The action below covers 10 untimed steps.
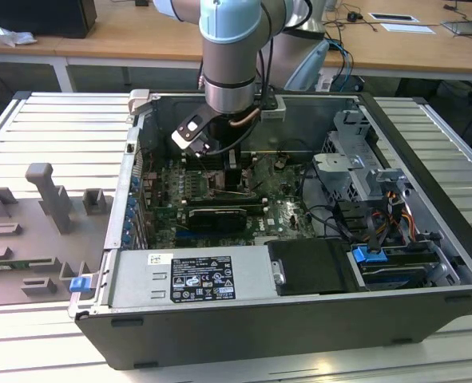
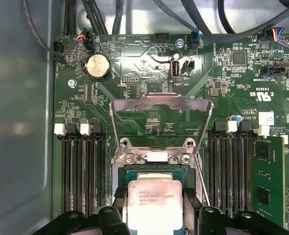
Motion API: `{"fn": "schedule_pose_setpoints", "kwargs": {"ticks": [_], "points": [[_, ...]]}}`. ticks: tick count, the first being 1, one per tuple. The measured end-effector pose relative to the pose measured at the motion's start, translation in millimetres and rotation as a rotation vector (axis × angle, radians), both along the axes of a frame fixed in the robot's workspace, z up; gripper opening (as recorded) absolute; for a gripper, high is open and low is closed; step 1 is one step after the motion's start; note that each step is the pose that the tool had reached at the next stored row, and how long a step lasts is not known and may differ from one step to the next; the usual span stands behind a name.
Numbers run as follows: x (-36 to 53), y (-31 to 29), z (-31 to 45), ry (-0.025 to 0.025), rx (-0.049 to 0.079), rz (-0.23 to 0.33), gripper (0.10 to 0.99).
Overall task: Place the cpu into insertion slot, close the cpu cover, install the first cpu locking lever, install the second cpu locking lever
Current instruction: 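Place the cpu into insertion slot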
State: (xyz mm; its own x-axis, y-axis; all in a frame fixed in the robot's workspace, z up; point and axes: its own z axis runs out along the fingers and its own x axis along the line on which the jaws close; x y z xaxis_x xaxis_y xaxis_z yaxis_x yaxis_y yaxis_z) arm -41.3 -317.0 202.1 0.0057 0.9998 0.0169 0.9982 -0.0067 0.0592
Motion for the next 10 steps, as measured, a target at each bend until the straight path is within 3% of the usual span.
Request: {"fn": "schedule_pose_setpoints", "kwargs": {"ticks": [10], "points": [[0.0,0.0,-2.4,0.0000,0.000,0.000,0.553]]}}
